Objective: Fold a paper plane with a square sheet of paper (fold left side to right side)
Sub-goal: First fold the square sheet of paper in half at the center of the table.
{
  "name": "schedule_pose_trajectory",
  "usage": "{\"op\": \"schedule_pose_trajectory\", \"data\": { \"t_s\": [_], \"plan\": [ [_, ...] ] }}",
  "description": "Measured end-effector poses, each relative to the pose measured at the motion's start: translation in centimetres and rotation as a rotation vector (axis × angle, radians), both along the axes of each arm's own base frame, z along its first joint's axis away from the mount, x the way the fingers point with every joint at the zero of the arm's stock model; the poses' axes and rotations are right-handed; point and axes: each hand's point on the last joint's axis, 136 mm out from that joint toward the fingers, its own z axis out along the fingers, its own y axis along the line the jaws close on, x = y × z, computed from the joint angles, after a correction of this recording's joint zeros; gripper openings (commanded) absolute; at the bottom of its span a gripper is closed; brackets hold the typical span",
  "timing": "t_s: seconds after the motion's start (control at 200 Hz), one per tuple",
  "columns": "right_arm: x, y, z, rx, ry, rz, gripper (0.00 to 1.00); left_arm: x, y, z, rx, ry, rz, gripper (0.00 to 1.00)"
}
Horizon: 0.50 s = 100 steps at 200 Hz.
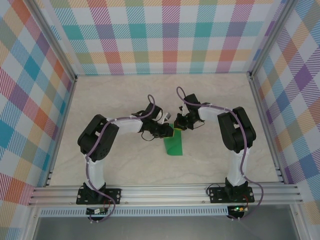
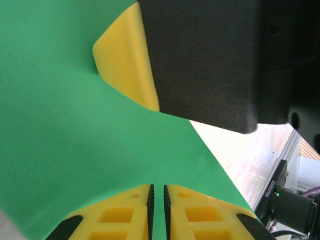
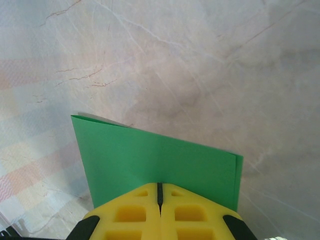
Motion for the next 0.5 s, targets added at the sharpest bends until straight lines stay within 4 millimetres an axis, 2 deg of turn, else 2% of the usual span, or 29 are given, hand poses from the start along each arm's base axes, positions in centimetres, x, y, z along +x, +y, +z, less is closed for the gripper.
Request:
{"op": "schedule_pose_trajectory", "data": {
  "t_s": [0.5],
  "plan": [
    [0.0,0.0,0.0,-0.001,-0.001,0.002,0.0,-1.4,0.6,-1.9,0.008,0.035,-0.021,0.11]
  ]
}}
